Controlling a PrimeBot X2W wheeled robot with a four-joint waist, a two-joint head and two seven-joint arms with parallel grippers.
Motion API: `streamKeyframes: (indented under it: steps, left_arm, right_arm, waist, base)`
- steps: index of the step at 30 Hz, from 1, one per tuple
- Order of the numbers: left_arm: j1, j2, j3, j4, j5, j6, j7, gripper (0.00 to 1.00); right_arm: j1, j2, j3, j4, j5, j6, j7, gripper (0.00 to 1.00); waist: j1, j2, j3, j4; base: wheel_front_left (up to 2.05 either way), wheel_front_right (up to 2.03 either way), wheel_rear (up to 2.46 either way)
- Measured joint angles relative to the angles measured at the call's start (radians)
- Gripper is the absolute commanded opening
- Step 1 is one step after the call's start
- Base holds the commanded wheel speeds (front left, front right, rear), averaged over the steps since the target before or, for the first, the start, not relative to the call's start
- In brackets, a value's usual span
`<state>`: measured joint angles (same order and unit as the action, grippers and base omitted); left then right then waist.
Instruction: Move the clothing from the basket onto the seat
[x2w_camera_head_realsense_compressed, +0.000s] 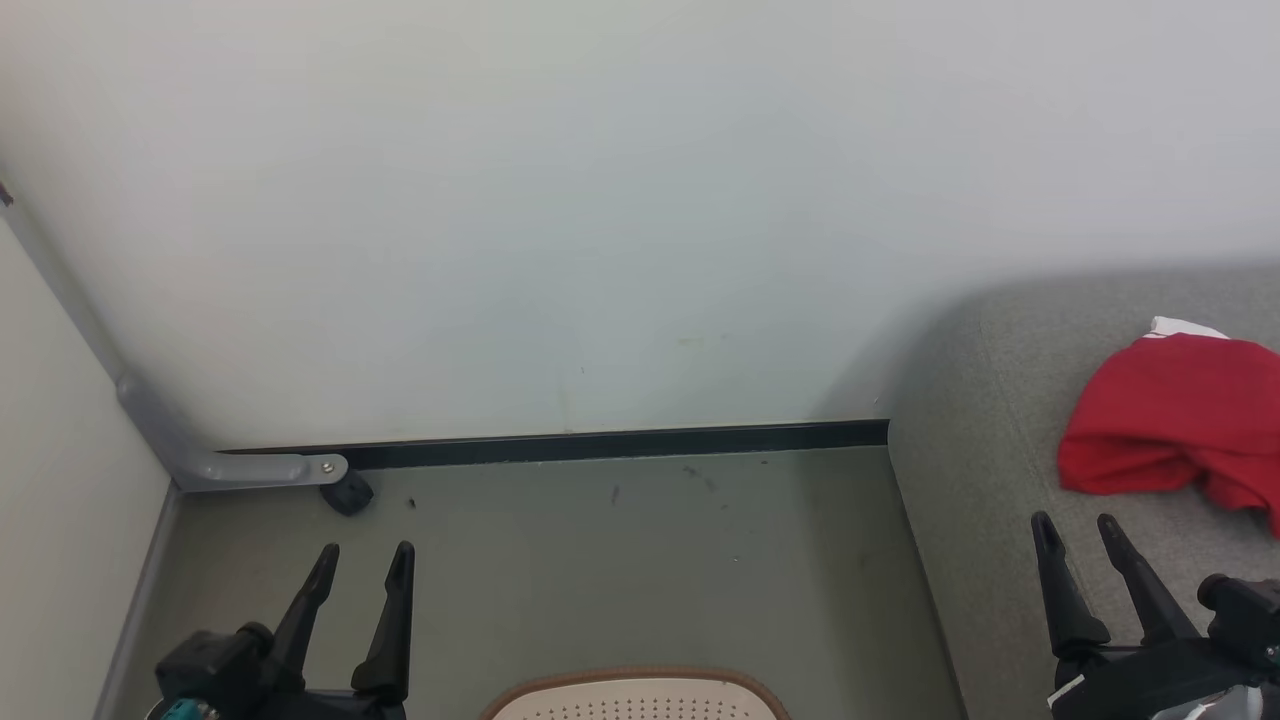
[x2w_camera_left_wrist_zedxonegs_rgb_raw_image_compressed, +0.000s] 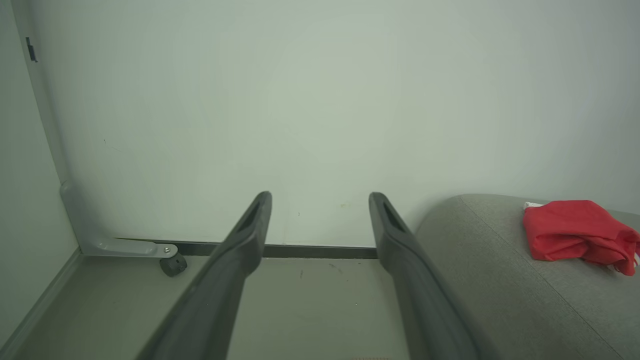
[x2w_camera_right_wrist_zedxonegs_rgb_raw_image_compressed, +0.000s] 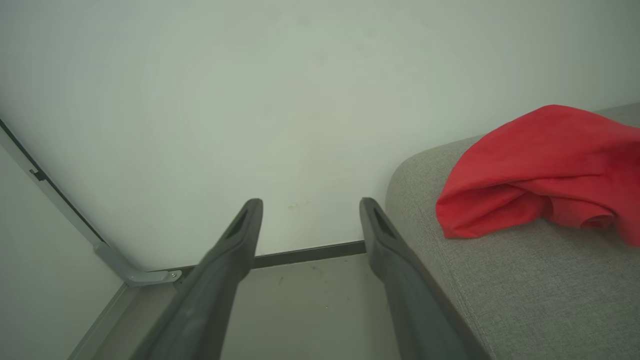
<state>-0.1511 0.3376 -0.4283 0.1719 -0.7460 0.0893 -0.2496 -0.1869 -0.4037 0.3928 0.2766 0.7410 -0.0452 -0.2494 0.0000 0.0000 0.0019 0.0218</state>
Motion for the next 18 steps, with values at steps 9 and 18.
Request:
streamKeyframes:
  steps: [9, 18]
  left_arm:
    - [0.02, -0.015, 0.03, -0.016, 0.013, 0.007, 0.0, 1.0]
    - [0.039, -0.024, 0.048, -0.017, 0.027, 0.007, 0.0, 1.0]
  right_arm:
    - [0.008, 0.0, -0.005, -0.024, -0.038, -0.009, 0.0, 1.0]
    - [0.012, 0.005, -0.004, -0.041, -0.057, -0.009, 0.0, 1.0]
  waist:
    - [0.0, 0.0, 0.003, -0.01]
    - [0.0, 0.0, 0.01, -0.019]
  base:
    - [0.0, 0.0, 0.0]
    - [0.0, 0.0, 0.0]
